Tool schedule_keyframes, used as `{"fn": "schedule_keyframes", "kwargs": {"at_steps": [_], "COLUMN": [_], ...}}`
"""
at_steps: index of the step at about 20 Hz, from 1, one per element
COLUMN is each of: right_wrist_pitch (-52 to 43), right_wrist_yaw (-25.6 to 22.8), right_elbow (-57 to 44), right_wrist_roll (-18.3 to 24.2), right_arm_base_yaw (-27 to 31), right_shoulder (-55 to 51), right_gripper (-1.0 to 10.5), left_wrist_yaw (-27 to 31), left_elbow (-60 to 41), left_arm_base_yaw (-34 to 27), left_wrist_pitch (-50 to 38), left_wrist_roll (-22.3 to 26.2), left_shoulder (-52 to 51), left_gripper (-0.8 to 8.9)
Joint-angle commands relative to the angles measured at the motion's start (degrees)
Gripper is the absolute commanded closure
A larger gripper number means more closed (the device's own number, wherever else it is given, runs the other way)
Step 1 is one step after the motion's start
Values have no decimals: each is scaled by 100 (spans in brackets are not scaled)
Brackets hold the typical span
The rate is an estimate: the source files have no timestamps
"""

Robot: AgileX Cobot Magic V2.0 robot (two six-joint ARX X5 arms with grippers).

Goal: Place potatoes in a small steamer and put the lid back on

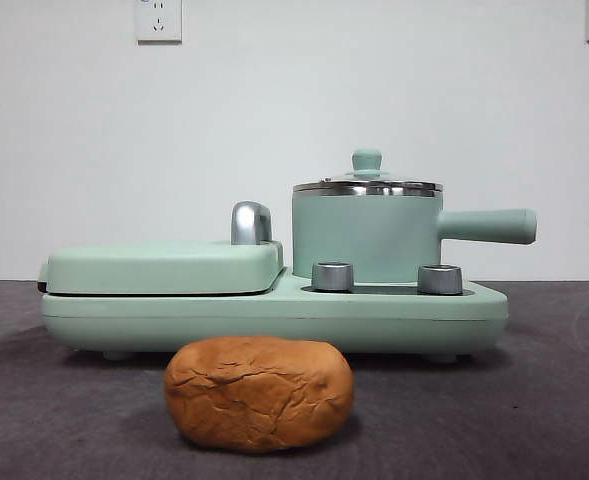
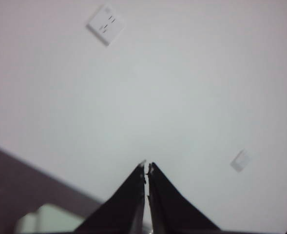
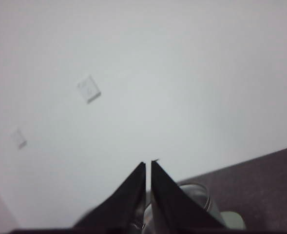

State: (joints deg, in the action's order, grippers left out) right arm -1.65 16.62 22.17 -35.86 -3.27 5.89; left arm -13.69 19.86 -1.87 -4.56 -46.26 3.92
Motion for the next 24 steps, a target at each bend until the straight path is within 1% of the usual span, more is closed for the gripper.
{"fn": "schedule_keyframes", "kwargs": {"at_steps": [1, 2, 3, 5, 7, 9, 11, 12, 14, 17, 19, 21, 24], "right_wrist_pitch": [212, 306, 470, 761, 1237, 1687, 2052, 2190, 2413, 2741, 2922, 3086, 3324], "right_wrist_yaw": [284, 367, 498, 671, 901, 1123, 1311, 1394, 1473, 1449, 1320, 1034, 553], "right_elbow": [557, 721, 957, 1272, 1628, 1906, 2118, 2194, 2308, 2446, 2485, 2485, 2487], "right_wrist_roll": [678, 833, 1093, 1508, 1980, 2356, 2706, 2946, 3362, 3978, 4363, 4776, 5372], "right_arm_base_yaw": [-2, -2, -2, -2, -2, -2, -7, -13, -74, -214, -352, -544, -868], "right_shoulder": [415, 566, 789, 1113, 1508, 1864, 2184, 2312, 2527, 2761, 2876, 2933, 2994], "right_gripper": [933, 933, 933, 933, 933, 933, 933, 933, 933, 933, 933, 933, 933], "left_wrist_yaw": [-129, -192, -293, -457, -645, -841, -1032, -1121, -1274, -1355, -1357, -1349, -1263], "left_elbow": [664, 859, 1097, 1438, 1847, 2197, 2459, 2583, 2791, 3091, 3265, 3412, 3504], "left_arm_base_yaw": [2, 2, 2, 2, 2, 7, 26, 52, 127, 293, 472, 686, 977], "left_wrist_pitch": [750, 911, 1088, 1327, 1670, 1965, 2173, 2288, 2516, 2973, 3314, 3628, 3901], "left_wrist_roll": [918, 1121, 1351, 1644, 2002, 2378, 2734, 2935, 3333, 4061, 4699, 5322, 5998], "left_shoulder": [382, 533, 741, 1051, 1462, 1860, 2197, 2367, 2664, 3069, 3305, 3512, 3740], "left_gripper": [803, 803, 803, 803, 803, 803, 803, 803, 803, 803, 804, 804, 804]}}
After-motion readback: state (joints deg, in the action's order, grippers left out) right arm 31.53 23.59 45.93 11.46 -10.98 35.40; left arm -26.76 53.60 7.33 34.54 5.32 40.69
